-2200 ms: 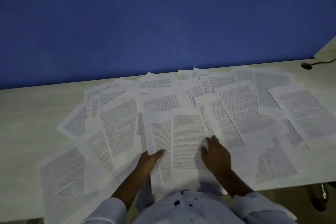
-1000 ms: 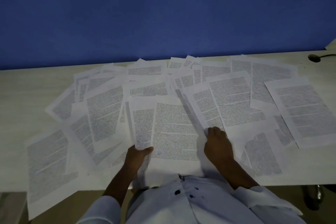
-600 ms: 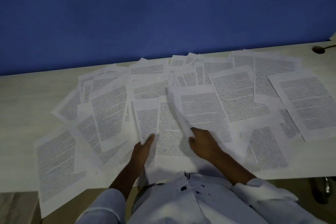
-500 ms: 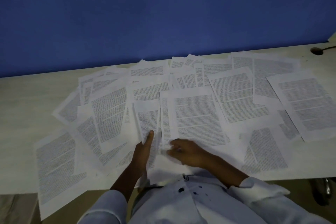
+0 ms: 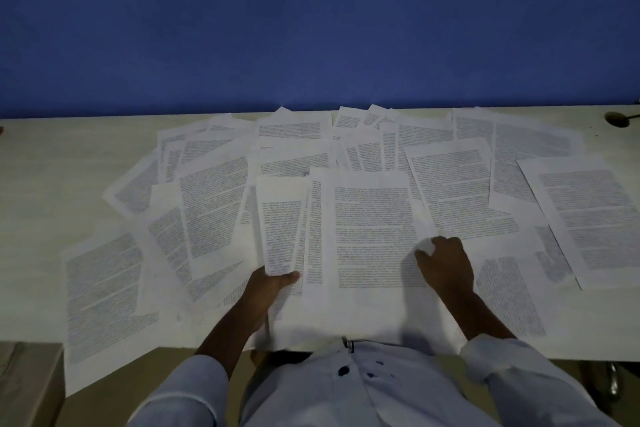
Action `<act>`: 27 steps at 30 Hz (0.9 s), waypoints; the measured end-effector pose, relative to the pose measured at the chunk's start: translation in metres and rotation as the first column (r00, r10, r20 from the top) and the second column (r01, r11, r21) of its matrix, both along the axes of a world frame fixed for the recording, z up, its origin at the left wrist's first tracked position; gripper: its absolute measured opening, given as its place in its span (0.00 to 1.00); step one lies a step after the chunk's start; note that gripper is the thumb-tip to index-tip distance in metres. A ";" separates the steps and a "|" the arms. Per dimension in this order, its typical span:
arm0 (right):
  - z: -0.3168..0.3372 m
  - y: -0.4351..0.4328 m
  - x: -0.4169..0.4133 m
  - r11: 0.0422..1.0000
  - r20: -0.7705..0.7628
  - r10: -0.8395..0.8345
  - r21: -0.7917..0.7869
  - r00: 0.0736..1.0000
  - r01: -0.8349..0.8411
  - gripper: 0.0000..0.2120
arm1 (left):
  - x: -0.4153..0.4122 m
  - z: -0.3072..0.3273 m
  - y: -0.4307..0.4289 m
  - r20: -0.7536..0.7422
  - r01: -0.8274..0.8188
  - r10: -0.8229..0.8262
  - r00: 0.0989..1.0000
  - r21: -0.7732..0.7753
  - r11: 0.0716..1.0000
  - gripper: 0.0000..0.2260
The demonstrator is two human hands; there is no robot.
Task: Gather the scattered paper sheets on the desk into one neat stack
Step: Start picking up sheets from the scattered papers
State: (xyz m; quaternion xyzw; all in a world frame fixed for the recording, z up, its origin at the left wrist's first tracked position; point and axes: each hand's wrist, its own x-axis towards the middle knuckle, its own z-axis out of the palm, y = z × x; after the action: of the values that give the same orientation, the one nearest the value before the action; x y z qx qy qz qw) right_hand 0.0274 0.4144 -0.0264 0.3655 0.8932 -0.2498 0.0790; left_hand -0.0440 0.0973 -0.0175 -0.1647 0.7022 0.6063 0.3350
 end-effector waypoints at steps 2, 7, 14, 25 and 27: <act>0.001 -0.007 0.000 0.999 -0.014 0.024 0.027 1.000 -0.023 0.22 | -0.003 0.000 0.009 0.020 0.033 -0.033 0.999 0.023 0.999 0.18; -0.005 -0.035 0.005 0.987 -0.101 0.143 -0.061 0.985 -0.150 0.21 | -0.001 -0.002 0.036 0.015 0.049 -0.050 0.999 0.036 0.998 0.24; 0.002 -0.036 0.010 0.951 -0.226 0.037 -0.290 0.973 -0.104 0.19 | 0.000 0.004 0.027 -0.087 -0.014 0.011 0.996 -0.026 1.000 0.19; 0.093 -0.050 -0.044 0.329 -0.330 -0.104 -0.902 0.938 -0.281 0.19 | -0.023 0.077 -0.006 -0.123 0.245 -0.222 0.967 0.213 0.946 0.21; 0.098 -0.062 -0.055 0.381 -0.353 -0.008 -0.866 0.936 -0.324 0.19 | -0.025 0.087 0.001 -0.177 0.207 -0.181 0.967 0.139 0.969 0.17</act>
State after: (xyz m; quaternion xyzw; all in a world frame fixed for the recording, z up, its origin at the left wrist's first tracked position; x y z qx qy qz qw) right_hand -0.0280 0.3522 0.0714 0.1311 0.6402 -0.7411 0.1539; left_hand -0.0693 0.0979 0.0690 -0.0181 0.6904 0.6350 0.3462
